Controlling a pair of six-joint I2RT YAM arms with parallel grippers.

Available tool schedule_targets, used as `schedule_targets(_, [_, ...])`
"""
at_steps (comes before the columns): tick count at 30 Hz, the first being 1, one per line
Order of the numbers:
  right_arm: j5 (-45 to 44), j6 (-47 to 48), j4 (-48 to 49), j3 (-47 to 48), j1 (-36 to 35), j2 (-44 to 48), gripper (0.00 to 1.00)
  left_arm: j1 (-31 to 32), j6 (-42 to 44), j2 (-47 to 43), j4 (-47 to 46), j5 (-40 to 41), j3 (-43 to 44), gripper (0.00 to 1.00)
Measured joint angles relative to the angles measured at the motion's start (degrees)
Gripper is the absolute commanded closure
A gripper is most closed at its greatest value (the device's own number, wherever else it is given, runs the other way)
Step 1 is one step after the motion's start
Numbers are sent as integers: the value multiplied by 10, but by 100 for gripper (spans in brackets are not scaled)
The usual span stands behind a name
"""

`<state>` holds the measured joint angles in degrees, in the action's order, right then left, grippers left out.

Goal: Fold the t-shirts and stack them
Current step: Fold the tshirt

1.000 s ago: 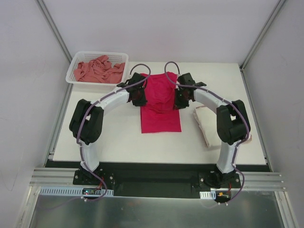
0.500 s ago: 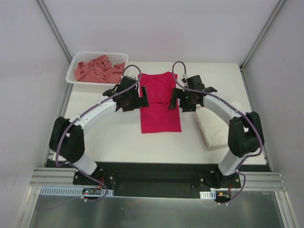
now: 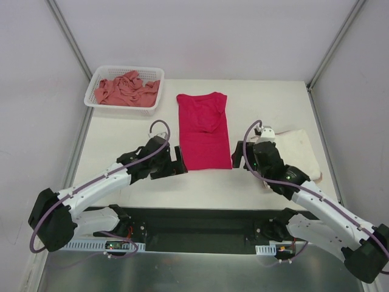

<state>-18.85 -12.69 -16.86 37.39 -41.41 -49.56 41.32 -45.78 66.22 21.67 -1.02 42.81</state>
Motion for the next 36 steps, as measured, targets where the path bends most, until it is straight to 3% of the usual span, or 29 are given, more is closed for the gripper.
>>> schedule_targets(7, [-14, -19, -5, 0, 3, -57, 3, -1, -44, -12, -12, 40, -28, 3])
schedule_targets(11, [-9, -22, -5, 0, 3, -107, 3, -2, -49, 45, -35, 61, -26, 22])
schedule_targets(17, [-6, -23, -5, 0, 3, -135, 3, -38, -49, 162, -72, 60, 6, 43])
schedule_targets(19, [-8, -23, -7, 2, 3, -137, 3, -50, -48, 195, -84, 55, 17, 56])
schedule_targets(31, [-27, -32, -23, 10, 3, -170, 3, -52, -53, 256, -151, -10, 43, 68])
schedule_targets(36, [-26, -37, -24, 20, 3, -186, 3, -53, -64, 251, -166, -22, 26, 94])
